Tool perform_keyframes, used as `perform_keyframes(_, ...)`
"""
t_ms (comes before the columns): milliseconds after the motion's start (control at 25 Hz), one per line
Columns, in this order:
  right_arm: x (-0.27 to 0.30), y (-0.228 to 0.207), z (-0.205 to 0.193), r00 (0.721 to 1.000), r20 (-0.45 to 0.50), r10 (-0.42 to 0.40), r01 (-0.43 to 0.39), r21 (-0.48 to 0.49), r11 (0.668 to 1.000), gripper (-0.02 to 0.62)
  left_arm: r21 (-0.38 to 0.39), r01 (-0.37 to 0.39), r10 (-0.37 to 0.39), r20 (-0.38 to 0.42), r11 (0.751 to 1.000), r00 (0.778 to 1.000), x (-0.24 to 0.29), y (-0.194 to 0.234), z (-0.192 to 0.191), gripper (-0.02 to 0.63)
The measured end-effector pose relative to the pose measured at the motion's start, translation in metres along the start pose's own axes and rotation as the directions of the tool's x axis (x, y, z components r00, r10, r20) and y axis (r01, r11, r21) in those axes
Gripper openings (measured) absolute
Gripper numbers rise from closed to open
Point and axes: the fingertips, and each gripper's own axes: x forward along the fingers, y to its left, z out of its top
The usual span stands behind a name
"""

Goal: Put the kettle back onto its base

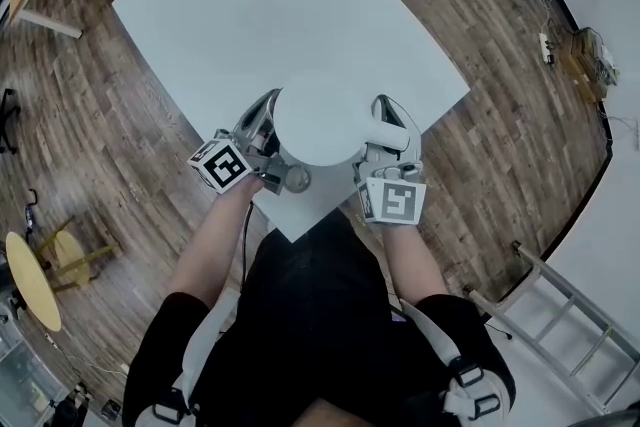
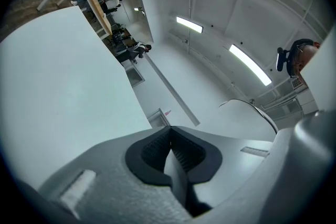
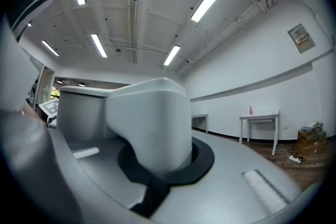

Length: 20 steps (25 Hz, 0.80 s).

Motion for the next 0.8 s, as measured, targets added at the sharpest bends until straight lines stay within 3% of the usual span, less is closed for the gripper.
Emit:
perform_keyframes(280, -0.001, -0.004, -0.003, 0.999, 0.022, -0.039, 0.039, -0.003, 0.999, 0.006, -0.019, 0.012, -0.012, 0.02, 1.0, 1.0, 0.0, 0.003, 0.002, 0.002)
perform_keyframes(480, -0.004, -0.011, -0.008, 0.997, -0.003, -0.082, 0.082, 0.007, 0.997, 0.006, -0.136, 0.042, -0.033, 0.074, 0.99, 0.997, -0.009, 0.008, -0.005, 0.002)
perform_keyframes(560, -0.013, -0.014, -0.015, 0.994, -0.031, -0.101, 0.102, 0.011, 0.995, 0.08, -0.141, 0.032, -0.02, 0.088, 0.99, 0.996, -0.019, 0.01, -0.007, 0.002)
perform_keyframes(800, -0.043, -0.014, -0.025, 0.99, -0.073, -0.117, 0.116, -0.019, 0.993, 0.13, -0.139, 0.085, -0.064, 0.148, 0.987, 0.987, -0.051, 0.002, 0.006, 0.002)
